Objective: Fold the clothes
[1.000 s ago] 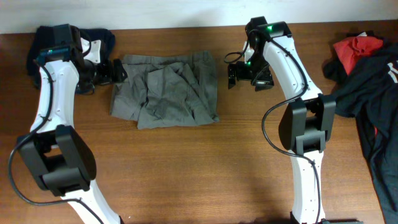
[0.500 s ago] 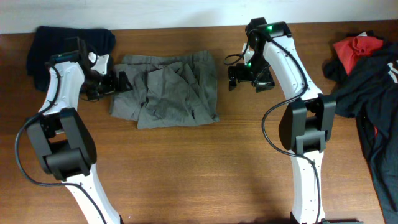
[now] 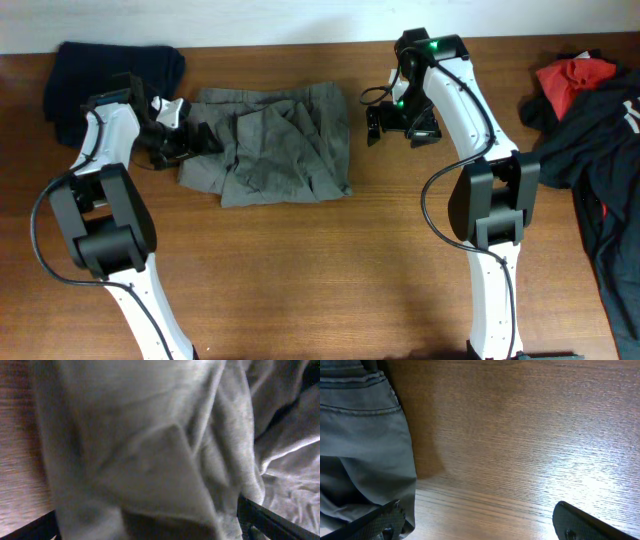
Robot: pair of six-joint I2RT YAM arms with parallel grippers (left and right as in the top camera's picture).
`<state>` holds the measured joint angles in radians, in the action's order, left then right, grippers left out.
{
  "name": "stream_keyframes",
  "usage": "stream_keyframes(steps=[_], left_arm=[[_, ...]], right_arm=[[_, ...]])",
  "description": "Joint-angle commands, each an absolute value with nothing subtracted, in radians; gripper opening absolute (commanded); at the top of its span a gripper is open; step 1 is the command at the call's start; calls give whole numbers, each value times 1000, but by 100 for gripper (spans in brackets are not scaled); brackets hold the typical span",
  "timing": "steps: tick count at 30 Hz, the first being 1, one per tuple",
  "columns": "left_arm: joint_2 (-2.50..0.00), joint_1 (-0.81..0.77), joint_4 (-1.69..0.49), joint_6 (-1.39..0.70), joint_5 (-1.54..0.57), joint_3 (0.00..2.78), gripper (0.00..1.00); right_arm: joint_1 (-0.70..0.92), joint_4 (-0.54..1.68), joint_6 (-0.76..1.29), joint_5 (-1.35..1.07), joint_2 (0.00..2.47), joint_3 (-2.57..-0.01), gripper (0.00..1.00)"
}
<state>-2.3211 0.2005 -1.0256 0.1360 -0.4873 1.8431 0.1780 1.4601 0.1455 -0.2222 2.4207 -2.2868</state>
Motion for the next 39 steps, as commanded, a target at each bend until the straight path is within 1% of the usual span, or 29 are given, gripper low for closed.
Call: stream_keyframes(steps=[1,3,7,13,21,34,36,37,38,39], left_arm=[[-2358,179,-1026,168,-572,1840,99],[-2358,169,-1026,182,-619,1840,99],[-2358,152,-1030,195,-633,1840,99],[-2358,144,-1073,311,-721,1840,99],[-2358,131,-1103,335,-719,1840,99],[-2358,-44,-1069,334,-641,1840,99],[-2358,-65,-1056,334,-634,1840,93],[-2358,-76,-1048,334,-630,1840,75],[-2358,-83,-1042,334,-627,1840,62],[-2358,-90,-1034,334,-620,1840,34]], right_arm=[[184,1458,135,-237,2394,-2289,99],[186,1456,135,-240,2395,-2289,99],[194,1445,135,-240,2395,-2289,99],[226,1416,135,-239,2397,-2289,99],[262,1374,139,-245,2397,-2288,98],[303,1357,139,-267,2423,-2287,99],[303,1357,139,-291,2430,-2287,99],[303,1357,139,-297,2432,-2287,99],[303,1357,139,-301,2433,-2287,99],[303,1357,138,-303,2434,-2287,99]])
